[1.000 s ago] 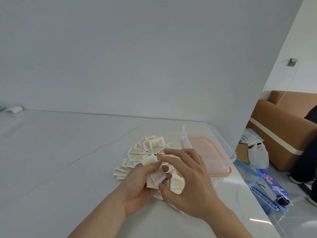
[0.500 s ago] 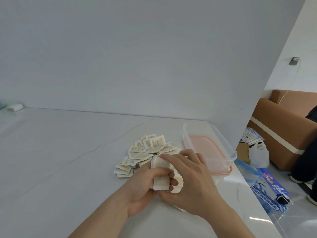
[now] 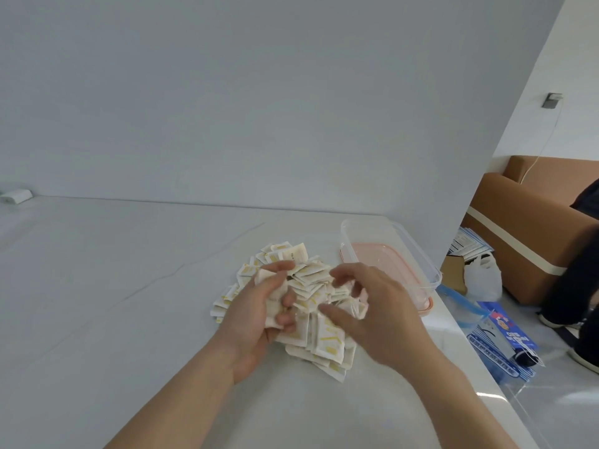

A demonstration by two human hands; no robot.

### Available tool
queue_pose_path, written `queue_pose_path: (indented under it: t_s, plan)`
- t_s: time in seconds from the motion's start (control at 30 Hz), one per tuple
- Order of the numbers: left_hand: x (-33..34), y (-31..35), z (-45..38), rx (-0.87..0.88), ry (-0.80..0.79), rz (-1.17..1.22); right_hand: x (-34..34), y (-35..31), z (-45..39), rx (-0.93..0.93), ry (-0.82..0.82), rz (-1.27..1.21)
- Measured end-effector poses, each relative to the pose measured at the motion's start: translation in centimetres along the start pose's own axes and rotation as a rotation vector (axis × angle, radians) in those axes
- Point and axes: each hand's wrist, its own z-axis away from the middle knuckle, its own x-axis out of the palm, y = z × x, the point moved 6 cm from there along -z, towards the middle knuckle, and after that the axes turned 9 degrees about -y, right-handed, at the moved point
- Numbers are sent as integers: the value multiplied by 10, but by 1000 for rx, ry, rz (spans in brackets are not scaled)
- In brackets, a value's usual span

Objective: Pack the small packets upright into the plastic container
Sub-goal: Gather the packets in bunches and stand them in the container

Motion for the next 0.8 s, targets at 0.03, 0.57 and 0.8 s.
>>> queue_pose_path:
  t_s: [0.03,0.57,0.8]
  plan:
    - [-3,4,0,16,19,20,-3,7,-1,45,14,18]
    - [-15,2,-4,24,104,93,42,2,11,89,-460,334]
    - [-10,-1,-3,-33,50,52,38,10,4,119,-417,246]
